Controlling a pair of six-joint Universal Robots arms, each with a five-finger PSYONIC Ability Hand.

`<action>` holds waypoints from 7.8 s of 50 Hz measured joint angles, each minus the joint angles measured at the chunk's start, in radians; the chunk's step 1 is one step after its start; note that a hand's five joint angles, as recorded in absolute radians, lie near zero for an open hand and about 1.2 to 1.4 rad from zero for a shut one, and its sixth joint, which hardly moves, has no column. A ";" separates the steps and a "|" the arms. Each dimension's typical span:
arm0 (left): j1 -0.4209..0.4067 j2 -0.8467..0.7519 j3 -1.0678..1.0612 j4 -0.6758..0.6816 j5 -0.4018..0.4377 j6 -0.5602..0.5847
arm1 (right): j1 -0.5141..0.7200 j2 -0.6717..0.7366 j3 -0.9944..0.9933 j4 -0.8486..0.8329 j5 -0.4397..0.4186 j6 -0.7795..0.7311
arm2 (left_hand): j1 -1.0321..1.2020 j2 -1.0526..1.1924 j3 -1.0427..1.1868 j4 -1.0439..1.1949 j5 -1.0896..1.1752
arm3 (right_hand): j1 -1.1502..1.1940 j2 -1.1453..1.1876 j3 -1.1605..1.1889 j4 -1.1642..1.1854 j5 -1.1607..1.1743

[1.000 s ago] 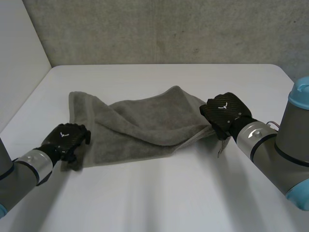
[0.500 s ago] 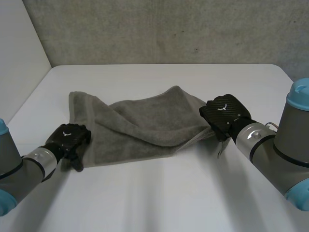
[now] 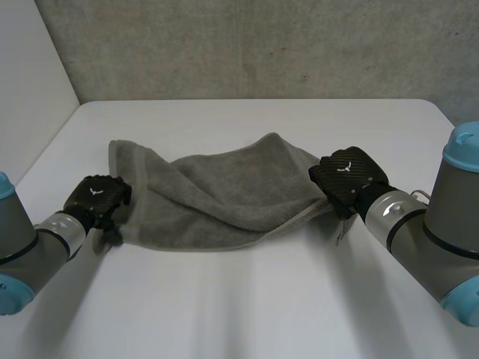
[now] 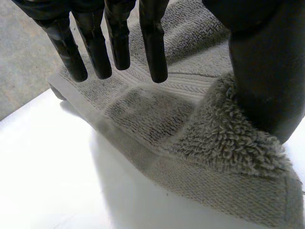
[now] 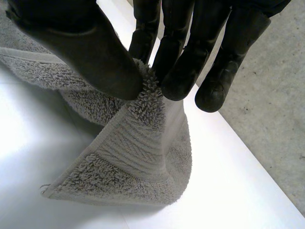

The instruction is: Fold the towel.

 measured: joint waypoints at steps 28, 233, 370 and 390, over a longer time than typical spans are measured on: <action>-0.021 -0.015 0.036 -0.003 0.000 -0.003 | 0.000 0.000 0.002 -0.002 0.000 -0.002 | 0.819 0.882 0.878 0.910 0.822 | 0.000 0.000 0.000 0.000 0.000; 0.044 0.311 0.114 -0.169 0.085 -0.566 | -0.163 -0.064 -0.170 0.125 0.038 0.046 | 0.865 0.946 0.945 0.976 0.862 | -0.007 0.014 -0.001 -0.002 0.008; -0.035 0.020 0.138 0.093 -0.047 -0.344 | -0.272 0.340 -0.112 -0.175 0.029 -0.040 | -0.093 -0.085 -0.081 -0.071 -0.136 | -0.664 -0.637 -0.660 -0.670 -0.660; -0.036 0.012 0.133 0.092 -0.047 -0.344 | -0.314 0.370 -0.166 -0.151 0.035 -0.046 | -0.094 -0.089 -0.081 -0.076 -0.138 | -0.028 -0.004 -0.006 -0.003 -0.005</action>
